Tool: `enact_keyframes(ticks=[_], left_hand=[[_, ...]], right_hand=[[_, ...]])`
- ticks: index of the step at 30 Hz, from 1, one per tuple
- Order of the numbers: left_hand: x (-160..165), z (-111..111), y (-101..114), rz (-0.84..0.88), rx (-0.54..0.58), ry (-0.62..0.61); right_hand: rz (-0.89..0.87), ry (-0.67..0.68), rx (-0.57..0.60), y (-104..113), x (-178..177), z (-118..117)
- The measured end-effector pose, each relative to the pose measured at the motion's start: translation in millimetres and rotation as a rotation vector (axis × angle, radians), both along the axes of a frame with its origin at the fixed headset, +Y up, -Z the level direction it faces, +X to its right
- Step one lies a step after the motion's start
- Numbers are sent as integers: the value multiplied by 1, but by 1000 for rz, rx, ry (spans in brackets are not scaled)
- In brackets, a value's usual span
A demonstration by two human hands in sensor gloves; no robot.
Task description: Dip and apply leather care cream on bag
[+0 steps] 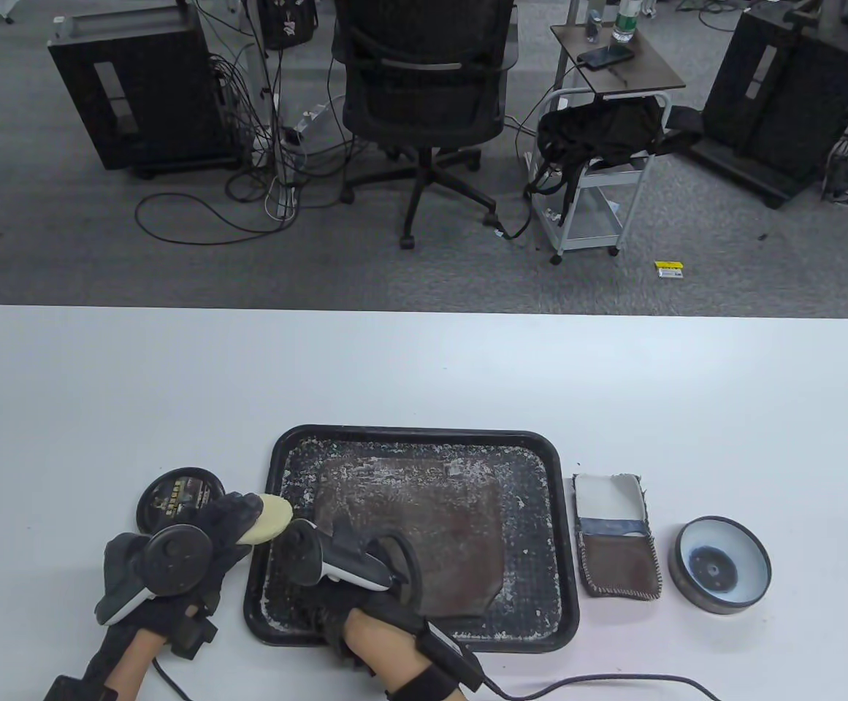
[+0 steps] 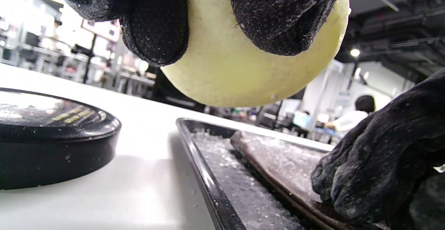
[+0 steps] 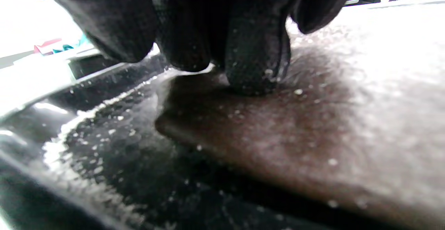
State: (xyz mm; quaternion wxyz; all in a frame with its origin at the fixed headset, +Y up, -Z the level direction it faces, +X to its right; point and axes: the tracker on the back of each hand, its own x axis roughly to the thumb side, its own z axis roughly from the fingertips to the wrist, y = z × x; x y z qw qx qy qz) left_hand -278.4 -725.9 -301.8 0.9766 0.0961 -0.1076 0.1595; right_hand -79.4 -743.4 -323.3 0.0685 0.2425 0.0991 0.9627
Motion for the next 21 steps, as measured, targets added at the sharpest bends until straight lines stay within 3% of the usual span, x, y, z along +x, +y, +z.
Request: enact_keyframes(ticks=[6, 13, 19, 21], left_hand=[[2, 0, -1, -11, 3, -3], [6, 5, 5, -29, 45, 2], [13, 10, 11, -50, 91, -14], [17, 11, 11, -69, 98, -23]], right_hand=[[-66, -17, 111, 12, 23, 5], [-79, -107, 311, 36, 83, 4], [-5, -329, 487, 52, 186, -6], [99, -483, 544, 57, 231, -8]])
